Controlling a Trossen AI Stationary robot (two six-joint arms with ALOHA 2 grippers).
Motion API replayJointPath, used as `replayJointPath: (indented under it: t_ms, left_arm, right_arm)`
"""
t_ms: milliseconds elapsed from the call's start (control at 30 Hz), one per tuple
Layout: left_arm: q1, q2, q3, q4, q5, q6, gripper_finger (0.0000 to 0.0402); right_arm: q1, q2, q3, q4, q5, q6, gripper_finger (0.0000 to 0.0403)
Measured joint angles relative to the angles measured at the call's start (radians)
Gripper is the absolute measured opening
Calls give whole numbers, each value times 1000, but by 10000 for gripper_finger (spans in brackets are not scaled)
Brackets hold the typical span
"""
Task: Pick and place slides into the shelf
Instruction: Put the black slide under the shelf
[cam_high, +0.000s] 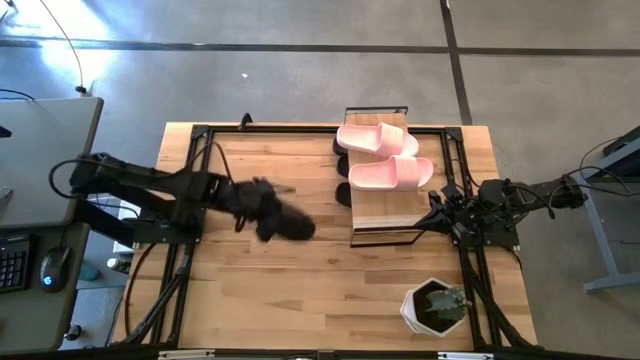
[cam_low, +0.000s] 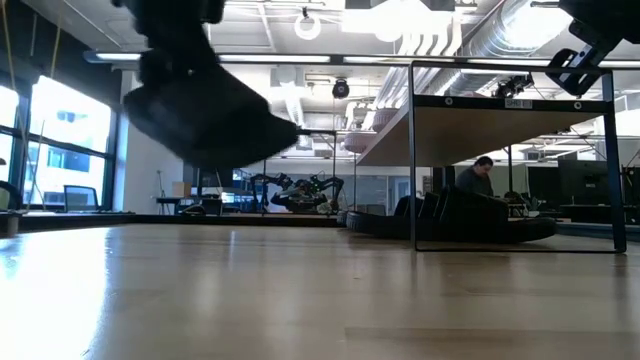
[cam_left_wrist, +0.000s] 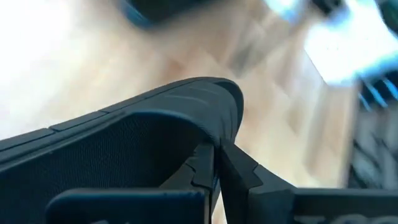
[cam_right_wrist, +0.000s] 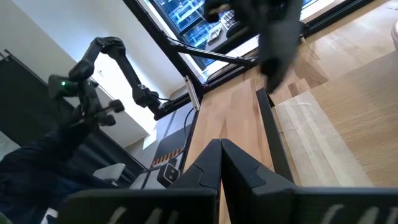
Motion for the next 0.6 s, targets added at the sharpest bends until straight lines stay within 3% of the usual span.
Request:
replayJointPath:
  t_ms: [100,200,367,600]
  left_arm:
    - [89,5,0,53,-101,-45,0]
    - [189,5,-21,137,-101,-65,0]
    - [296,19,-100,290,25,-103,0]
    - [290,137,-196,506,137,-227,0]
  right_arm:
    - [0,0,0,1,0,-7,0]
    - [0,0,0,4,8,-16,0]
    - [0,0,0,5,9,-26,0]
    - [0,0,0,4,8,-33,0]
